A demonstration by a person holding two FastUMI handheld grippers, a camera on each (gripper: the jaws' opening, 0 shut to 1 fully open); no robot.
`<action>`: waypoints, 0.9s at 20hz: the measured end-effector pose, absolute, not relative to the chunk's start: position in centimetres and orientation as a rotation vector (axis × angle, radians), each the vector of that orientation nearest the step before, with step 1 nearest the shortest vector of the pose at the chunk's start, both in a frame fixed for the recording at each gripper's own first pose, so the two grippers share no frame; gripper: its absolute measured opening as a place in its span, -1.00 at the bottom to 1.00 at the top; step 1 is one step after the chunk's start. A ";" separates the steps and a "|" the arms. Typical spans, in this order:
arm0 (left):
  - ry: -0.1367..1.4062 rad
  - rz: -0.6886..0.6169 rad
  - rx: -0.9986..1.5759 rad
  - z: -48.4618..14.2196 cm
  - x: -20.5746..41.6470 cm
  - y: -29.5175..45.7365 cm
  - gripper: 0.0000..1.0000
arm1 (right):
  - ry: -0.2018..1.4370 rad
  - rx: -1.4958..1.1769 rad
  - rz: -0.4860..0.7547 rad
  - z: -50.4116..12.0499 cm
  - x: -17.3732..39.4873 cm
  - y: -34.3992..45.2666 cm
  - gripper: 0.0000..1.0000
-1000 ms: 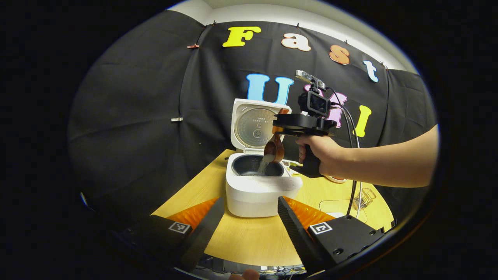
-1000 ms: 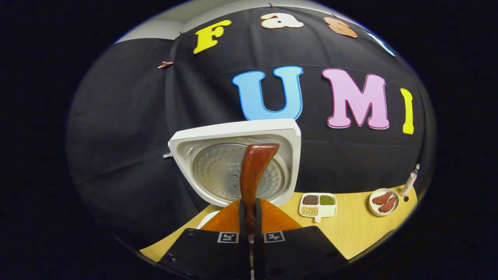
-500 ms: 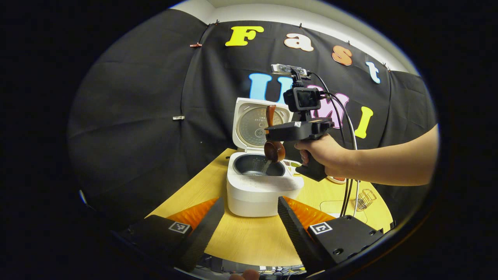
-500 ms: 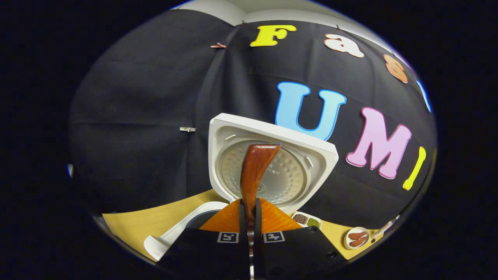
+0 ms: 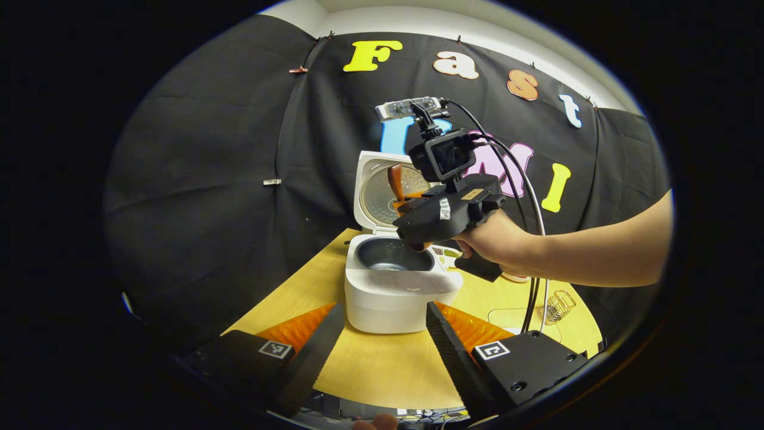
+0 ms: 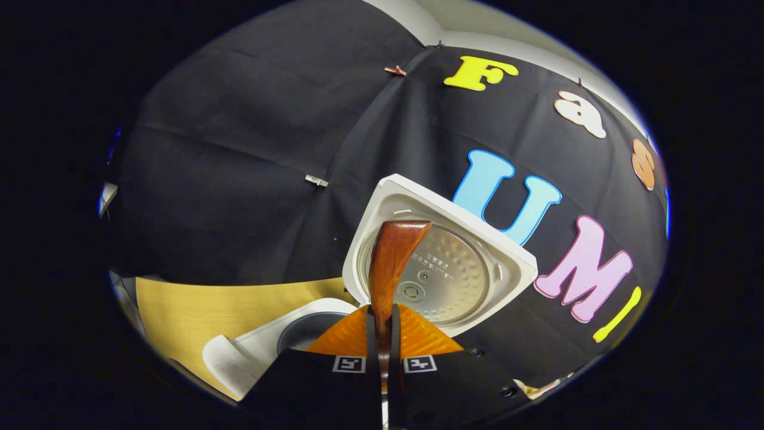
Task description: Close the left gripper, press the button to open the rice cooker; take a wooden spoon from the chopstick holder with the right hand, scoop a spoonful of rice and pour it into the rice cooker, then put the wooden spoon back into the chopstick holder.
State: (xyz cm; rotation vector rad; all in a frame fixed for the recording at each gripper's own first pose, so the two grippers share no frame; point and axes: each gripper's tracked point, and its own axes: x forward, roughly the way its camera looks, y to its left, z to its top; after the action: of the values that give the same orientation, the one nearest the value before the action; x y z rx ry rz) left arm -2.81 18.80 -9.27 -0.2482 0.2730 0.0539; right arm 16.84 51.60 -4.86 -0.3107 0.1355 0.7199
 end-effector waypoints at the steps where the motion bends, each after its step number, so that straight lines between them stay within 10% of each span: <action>1: 0.272 0.056 -0.245 -9.3 -2.9 18.8 0.91 | 0.193 -0.204 0.699 -5.0 17.0 51.4 -0.84; 7: 0.271 0.053 -0.230 -9.0 -3.3 18.0 0.91 | 0.398 0.339 0.552 -3.8 20.2 46.3 -0.84; 18: 0.242 -0.002 -0.179 -7.2 -2.5 14.6 0.91 | 0.291 0.542 0.415 0.2 19.0 28.1 -0.84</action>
State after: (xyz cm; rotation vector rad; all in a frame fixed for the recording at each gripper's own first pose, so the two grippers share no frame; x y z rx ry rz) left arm -2.47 14.63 -7.16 -0.1790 0.2424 -0.0015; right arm 19.00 28.11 0.24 0.5419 0.2913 0.4148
